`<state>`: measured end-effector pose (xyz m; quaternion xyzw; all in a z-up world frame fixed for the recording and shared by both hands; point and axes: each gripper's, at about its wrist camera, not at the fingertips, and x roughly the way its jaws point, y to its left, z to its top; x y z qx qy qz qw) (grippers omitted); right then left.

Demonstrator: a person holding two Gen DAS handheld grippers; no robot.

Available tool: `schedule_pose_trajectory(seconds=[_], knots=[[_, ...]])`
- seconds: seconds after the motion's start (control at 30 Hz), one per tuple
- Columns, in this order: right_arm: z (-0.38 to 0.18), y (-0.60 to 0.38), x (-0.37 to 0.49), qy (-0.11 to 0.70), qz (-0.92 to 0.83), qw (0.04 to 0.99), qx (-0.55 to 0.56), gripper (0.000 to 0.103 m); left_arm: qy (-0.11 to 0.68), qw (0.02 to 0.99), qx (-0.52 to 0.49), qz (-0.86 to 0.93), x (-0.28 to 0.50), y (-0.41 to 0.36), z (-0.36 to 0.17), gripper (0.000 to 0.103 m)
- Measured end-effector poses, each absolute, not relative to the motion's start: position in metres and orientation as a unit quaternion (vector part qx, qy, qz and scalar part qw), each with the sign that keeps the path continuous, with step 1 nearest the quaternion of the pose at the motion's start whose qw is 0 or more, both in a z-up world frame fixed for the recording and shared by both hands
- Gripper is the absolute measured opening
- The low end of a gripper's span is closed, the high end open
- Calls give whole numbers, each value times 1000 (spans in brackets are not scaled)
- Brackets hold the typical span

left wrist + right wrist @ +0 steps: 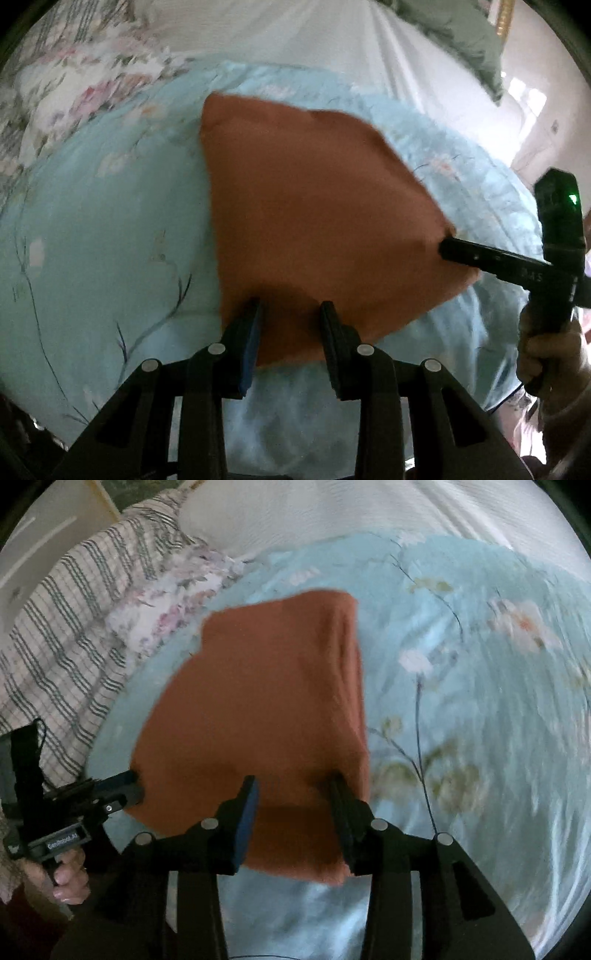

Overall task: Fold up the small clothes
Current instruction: 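Open both grippers and lift them away from the folded sweater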

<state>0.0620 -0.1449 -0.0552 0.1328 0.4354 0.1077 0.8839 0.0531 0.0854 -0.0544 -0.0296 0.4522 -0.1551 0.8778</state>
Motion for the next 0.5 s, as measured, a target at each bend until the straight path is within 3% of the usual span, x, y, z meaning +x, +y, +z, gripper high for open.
schedule_pose_trajectory(seconds=[0.5], knots=[[-63,-160,48,412,98,890,168,41,438,888,-42,-135,46,86,-62,34]])
